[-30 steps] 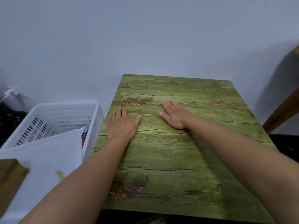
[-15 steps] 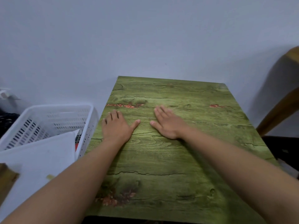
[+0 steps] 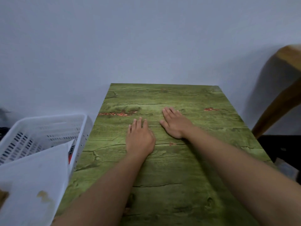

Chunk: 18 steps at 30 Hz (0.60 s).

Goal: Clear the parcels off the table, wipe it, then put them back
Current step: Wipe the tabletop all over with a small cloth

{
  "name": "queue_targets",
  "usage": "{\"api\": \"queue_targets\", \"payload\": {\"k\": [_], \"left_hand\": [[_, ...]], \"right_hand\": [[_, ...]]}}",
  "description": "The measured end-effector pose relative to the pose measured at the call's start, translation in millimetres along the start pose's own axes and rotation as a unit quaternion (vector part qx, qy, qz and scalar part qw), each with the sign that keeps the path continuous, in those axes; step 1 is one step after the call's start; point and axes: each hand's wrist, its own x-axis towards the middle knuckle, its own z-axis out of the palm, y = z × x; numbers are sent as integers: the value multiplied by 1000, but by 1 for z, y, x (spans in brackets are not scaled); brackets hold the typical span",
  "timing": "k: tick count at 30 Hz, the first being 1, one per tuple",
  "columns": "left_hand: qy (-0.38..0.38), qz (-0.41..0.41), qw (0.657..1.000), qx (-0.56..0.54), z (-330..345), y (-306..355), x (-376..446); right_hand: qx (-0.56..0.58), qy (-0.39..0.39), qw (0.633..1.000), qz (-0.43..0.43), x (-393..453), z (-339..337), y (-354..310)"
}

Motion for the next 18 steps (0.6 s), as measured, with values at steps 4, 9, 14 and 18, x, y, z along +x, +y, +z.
{"api": "queue_targets", "payload": {"k": [4, 9, 14, 18], "left_hand": [[-1, -5, 1000, 0, -1, 2, 0], [4, -11, 1000, -3, 0, 2, 0], [8, -7, 1000, -4, -1, 2, -1], [5, -7, 1000, -7, -1, 3, -3]], "right_hand": [[-19, -17, 995, -101, -15, 12, -22], [2, -3, 1000, -3, -4, 0, 4], [-18, -17, 995, -100, -17, 10, -15], [2, -20, 1000, 4, -5, -3, 20]]}}
